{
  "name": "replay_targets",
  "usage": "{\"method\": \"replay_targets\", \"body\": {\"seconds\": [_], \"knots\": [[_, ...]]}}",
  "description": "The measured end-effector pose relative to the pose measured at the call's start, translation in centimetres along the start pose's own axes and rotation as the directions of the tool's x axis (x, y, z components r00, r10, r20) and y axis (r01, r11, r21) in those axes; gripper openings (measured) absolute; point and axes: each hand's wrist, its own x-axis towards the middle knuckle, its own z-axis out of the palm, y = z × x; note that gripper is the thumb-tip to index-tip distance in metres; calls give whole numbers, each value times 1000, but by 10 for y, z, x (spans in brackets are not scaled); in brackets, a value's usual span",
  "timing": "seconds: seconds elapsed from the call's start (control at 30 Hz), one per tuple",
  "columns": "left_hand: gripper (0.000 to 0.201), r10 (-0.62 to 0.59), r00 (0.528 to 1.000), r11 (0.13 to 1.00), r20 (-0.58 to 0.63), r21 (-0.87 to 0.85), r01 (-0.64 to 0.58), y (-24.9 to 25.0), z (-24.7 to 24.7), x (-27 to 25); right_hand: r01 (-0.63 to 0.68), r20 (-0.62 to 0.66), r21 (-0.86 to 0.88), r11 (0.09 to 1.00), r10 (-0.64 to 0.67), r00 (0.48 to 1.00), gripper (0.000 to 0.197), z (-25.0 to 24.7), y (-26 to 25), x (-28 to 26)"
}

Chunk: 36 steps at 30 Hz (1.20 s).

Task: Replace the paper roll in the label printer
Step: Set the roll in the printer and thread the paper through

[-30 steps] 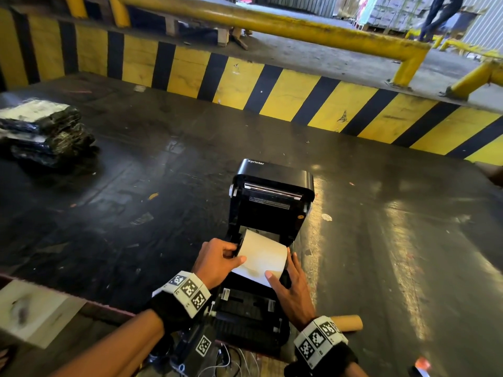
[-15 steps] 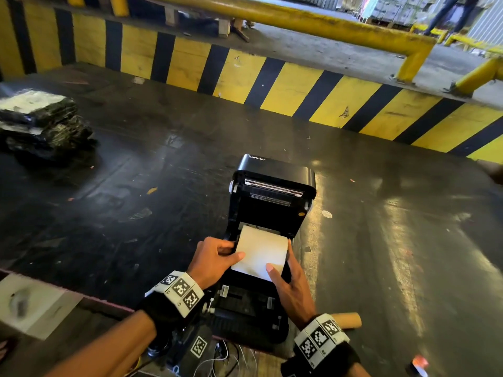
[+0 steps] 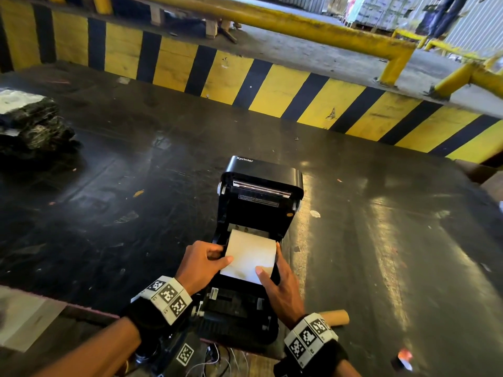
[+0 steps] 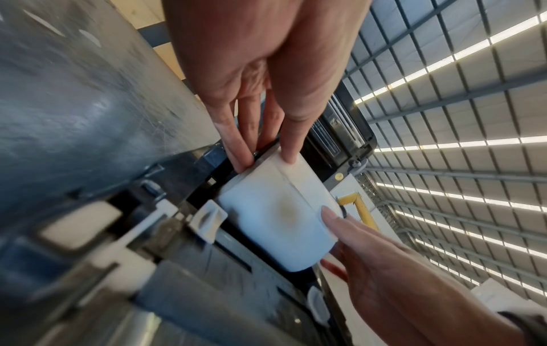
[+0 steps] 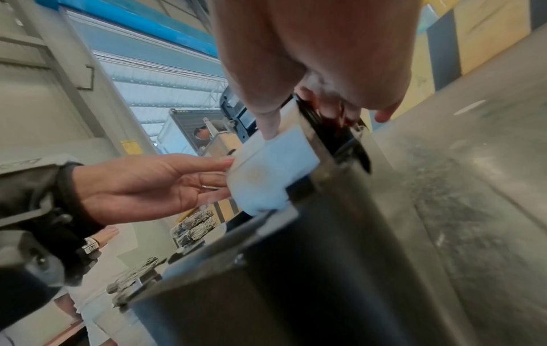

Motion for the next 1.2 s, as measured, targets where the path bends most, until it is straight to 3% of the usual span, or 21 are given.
{"method": "replay_targets", "body": {"seconds": [0.47,0.8,1.2], "knots": [[29,-13,997,993,-82,-117,3,2,9,-14,5,-33,49,999,-3,999,74,4,11,2],[43,-31,997,988,-71,-155,20,-8,11,-25,45,-39,-9,999,-46,998,74,4,12,-3],[34,-27,998,987,-61,-160,16,-6,10,-21,-7,-86,-8,1000,6,996,70,6,9,0]]}}
